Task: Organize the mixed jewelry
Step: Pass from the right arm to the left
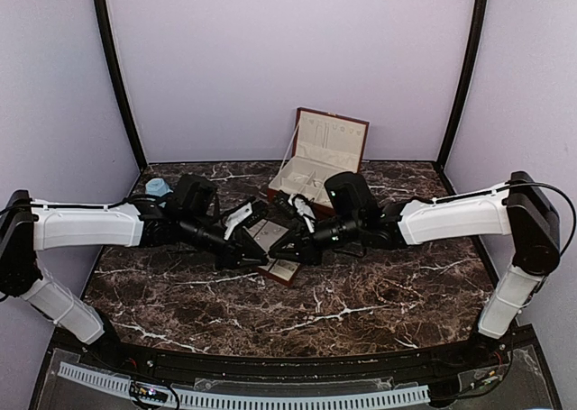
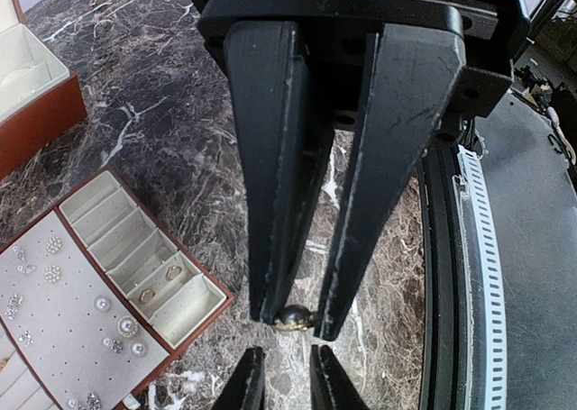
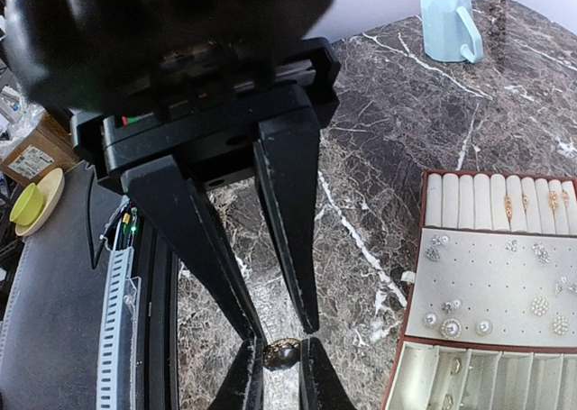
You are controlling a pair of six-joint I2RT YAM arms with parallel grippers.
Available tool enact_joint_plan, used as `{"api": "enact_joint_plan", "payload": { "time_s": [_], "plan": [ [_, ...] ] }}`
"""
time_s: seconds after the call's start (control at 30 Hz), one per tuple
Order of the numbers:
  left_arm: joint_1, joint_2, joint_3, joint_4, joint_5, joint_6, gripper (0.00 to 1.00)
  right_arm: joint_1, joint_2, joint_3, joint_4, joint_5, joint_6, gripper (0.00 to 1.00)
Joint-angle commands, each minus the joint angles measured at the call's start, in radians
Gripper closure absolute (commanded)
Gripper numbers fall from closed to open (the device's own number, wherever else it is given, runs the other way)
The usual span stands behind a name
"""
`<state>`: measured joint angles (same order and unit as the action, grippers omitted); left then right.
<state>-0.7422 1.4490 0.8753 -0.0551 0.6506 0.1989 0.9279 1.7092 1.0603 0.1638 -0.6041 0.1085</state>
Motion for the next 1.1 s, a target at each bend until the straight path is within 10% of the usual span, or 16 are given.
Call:
{"api": "enact_joint_plan", "payload": {
  "time_s": [0.0, 0.6, 1.07],
  "plan": [
    [-0.010, 0.004, 0.001, 0.014, 0.018, 0.003, 0.80, 0.000, 0.002, 0.033, -0.001, -0.026, -0.012, 0.88],
    [-0.023, 0.009, -0.002, 0.051, 0.084, -0.039, 1.00, 0.006, 0.019, 0.053, -0.023, -0.023, -0.024, 0.88],
    [-0.022, -0.080, -0.081, 0.213, 0.032, -0.137, 1.00, -0.056, -0.054, -0.107, 0.418, -0.106, 0.354, 0.42]
  ]
}}
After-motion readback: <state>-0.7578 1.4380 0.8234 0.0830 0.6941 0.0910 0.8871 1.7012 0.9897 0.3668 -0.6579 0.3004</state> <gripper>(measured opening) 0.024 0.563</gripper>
